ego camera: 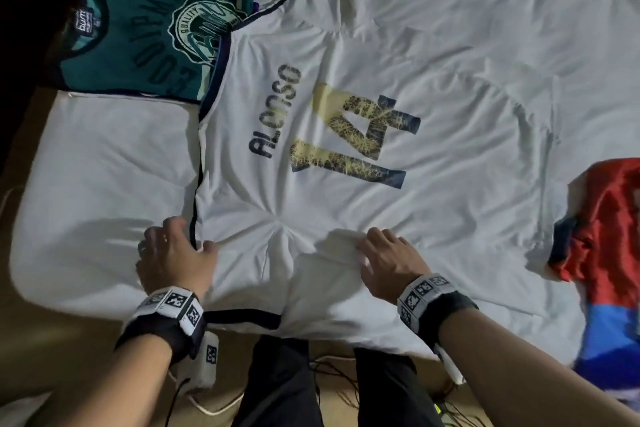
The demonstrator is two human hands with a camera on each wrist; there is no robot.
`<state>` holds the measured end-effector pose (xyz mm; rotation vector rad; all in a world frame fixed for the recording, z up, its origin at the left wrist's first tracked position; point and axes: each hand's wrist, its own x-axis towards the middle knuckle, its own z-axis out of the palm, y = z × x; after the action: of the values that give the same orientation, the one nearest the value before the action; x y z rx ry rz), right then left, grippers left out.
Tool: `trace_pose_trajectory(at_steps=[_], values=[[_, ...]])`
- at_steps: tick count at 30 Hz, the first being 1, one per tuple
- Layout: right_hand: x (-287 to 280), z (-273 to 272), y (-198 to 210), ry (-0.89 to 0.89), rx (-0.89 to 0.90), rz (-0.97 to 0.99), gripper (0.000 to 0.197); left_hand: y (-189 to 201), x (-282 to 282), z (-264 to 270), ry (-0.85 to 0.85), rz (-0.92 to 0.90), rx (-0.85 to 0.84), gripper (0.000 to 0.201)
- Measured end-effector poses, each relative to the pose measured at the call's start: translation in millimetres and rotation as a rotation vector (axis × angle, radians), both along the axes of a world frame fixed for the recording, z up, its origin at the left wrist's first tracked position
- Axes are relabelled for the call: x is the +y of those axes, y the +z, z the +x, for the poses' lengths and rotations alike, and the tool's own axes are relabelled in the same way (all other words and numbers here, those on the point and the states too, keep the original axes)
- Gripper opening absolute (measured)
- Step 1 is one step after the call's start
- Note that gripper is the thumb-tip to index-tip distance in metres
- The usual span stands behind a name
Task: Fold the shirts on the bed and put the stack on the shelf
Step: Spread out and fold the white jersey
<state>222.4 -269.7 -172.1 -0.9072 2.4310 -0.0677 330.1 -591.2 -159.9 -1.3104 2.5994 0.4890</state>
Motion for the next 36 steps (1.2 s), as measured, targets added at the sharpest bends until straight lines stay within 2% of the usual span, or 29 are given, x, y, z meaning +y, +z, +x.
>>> trace_pose_trajectory(at_steps=[1, 3, 5, 7, 9, 11, 13, 15, 16, 18, 20, 22, 24, 26, 28, 31, 34, 36], values=[[12.7, 0.9, 2.0, 0.003, -0.001, 0.002, 0.035, 0.9, 16.2, -5.4, -0.133, -0.053, 0.061, 0.045], [42.0, 3.7, 4.7, -0.012, 0.000, 0.023, 0.038, -4.9, 51.6, -16.0, -0.515, -0.032, 0.142, 0.052], [76.0, 4.7, 6.6, -0.049, 0.027, 0.063, 0.039, -14.1, 83.9, -25.3, -0.827, 0.020, 0.077, 0.060], [113.1, 3.7, 6.1, -0.131, 0.044, 0.148, 0.041, -21.1, 106.4, -34.2, -0.970, 0.030, -0.036, 0.064], [151.8, 3.2, 4.7, -0.244, 0.066, 0.227, 0.035, -24.2, 117.5, -40.3, -1.032, 0.003, -0.114, 0.048], [178.2, 1.2, 12.3, -0.324, -0.037, 0.254, 0.027, -18.8, 120.8, -47.3, -1.070, -0.006, -0.192, 0.026], [193.5, -2.6, 21.9, -0.285, -0.137, 0.301, 0.026, -6.0, 125.3, -56.5, -1.090, -0.019, -0.323, 0.009], [200.8, -10.9, 28.0, -0.260, -0.141, 0.259, 0.041, 3.0, 132.8, -66.1, -1.105, -0.041, -0.334, 0.025], [198.8, -18.6, 31.6, -0.265, -0.100, 0.199, 0.051, 6.8, 139.0, -72.3, -1.105, -0.038, -0.305, 0.032], [197.5, -32.4, 25.3, -0.267, 0.033, 0.090, 0.057, 3.9, 154.2, -82.6, -1.106, -0.038, -0.206, 0.043], [196.1, -41.2, 18.2, -0.271, 0.096, 0.121, 0.059, -5.6, 173.2, -91.9, -1.084, -0.018, -0.153, 0.055], [205.0, -40.7, 8.4, -0.288, 0.061, 0.209, 0.063, -11.5, 193.8, -101.9, -1.065, 0.005, -0.148, 0.062], [221.0, -38.8, 5.3, -0.332, 0.064, 0.235, 0.055, -14.0, 211.4, -111.9, -1.057, 0.002, -0.158, 0.062], [230.8, -55.5, 8.2, -0.337, 0.171, 0.170, 0.046, -12.4, 224.0, -125.4, -1.038, -0.011, -0.154, 0.064], [230.0, -91.7, 8.5, -0.250, 0.258, 0.091, 0.043, -16.1, 235.8, -141.5, -1.039, -0.006, -0.139, 0.070], [225.2, -154.6, 1.8, -0.107, 0.247, 0.085, 0.052, -26.3, 251.2, -166.1, -0.987, 0.007, -0.154, 0.078], [238.6, -210.1, -7.4, -0.224, 0.158, 0.222, 0.042, -35.4, 261.9, -183.8, -0.876, -0.001, -0.187, 0.078], [247.0, -247.2, -7.8, -0.321, 0.223, 0.179, 0.034, -37.3, 268.8, -188.2, -0.852, 0.012, -0.187, 0.077]])
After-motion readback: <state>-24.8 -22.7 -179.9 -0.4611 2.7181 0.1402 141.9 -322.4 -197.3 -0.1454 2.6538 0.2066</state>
